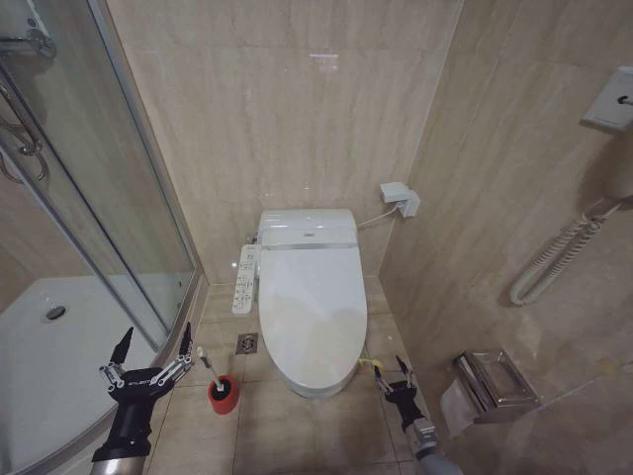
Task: Open the toilet lid, clean the toilet bowl with a toilet brush, close the toilet lid, and flush.
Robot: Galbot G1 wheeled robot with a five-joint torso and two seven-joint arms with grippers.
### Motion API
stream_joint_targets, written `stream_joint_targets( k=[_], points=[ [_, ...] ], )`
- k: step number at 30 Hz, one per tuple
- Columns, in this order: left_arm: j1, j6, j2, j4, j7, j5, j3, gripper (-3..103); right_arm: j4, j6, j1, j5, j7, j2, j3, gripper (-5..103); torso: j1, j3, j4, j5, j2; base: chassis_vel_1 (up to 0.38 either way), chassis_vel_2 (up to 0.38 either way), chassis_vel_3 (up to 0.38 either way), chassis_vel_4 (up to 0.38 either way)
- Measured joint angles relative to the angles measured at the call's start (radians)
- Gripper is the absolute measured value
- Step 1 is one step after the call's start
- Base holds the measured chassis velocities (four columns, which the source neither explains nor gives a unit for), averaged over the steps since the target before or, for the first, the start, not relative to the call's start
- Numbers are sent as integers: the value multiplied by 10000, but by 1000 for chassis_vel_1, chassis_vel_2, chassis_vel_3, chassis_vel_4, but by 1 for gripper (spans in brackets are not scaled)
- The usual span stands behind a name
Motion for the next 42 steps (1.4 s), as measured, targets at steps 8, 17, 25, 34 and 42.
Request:
stream_joint_targets(
  k=[8,17,25,34,42],
  points=[
    [0,0,0,0,0,0,0,100,303,4,-237,33,65,-76,-3,50,0,0,0,0,0,0,0,0,0],
    [0,0,0,-1,0,0,0,100,442,-4,-220,225,180,-45,-58,23,0,0,1,0,0,0,0,0,0],
    [0,0,0,0,0,0,0,100,617,-18,-268,368,287,50,-51,1,0,0,1,0,0,0,0,0,0],
    [0,0,0,0,0,0,0,100,1303,-219,-455,694,595,-113,-30,0,0,0,3,2,0,0,0,0,0],
    [0,0,0,0,0,0,0,100,2861,-366,-835,1111,976,-481,-33,0,0,2,5,5,-3,0,0,0,0]
  ],
)
